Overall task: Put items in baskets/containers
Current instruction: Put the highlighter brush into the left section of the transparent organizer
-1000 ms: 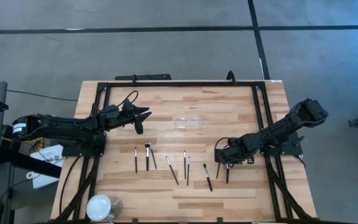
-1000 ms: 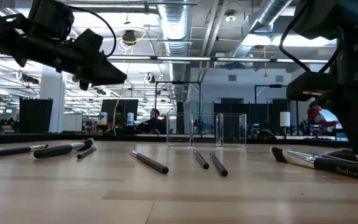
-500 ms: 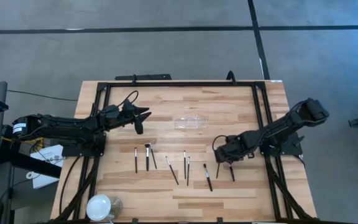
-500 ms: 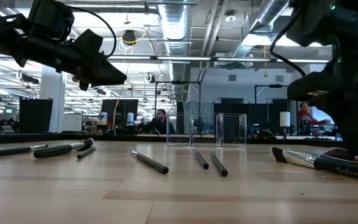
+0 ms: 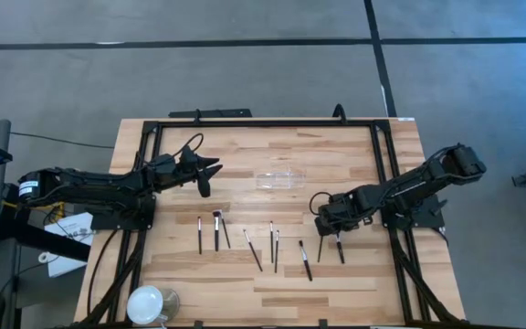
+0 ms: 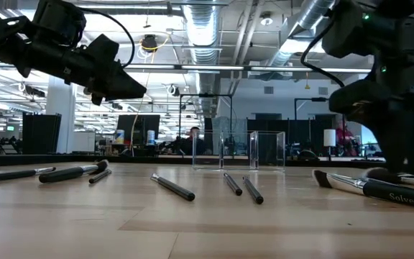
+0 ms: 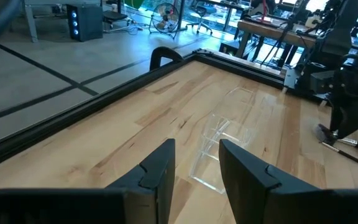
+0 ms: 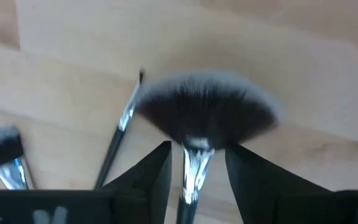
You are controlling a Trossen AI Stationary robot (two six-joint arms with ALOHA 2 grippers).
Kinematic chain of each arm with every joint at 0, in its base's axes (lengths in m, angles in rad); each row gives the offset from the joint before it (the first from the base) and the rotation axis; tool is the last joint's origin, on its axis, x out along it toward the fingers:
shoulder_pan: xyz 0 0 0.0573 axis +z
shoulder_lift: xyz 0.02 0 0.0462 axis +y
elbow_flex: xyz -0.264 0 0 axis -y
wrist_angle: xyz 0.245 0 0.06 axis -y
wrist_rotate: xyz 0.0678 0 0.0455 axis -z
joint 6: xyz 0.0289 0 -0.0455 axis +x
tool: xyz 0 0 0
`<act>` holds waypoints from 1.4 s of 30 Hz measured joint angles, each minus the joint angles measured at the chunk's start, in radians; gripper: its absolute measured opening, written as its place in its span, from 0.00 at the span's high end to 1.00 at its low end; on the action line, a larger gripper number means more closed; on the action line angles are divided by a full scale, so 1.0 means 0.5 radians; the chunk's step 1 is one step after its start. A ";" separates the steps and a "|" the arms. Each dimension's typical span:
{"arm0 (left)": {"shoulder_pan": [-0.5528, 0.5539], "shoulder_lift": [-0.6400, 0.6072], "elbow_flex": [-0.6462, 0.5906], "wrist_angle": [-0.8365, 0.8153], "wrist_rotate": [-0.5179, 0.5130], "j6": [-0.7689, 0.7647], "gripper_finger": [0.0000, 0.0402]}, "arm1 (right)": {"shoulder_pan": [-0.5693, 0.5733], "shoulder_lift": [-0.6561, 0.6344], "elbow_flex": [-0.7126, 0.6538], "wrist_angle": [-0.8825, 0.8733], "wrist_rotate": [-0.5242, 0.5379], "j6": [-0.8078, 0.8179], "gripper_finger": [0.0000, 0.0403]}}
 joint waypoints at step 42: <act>0.000 0.000 0.000 -0.002 0.000 0.000 0.70 | 0.145 0.057 0.074 -0.036 1.160 -0.026 0.87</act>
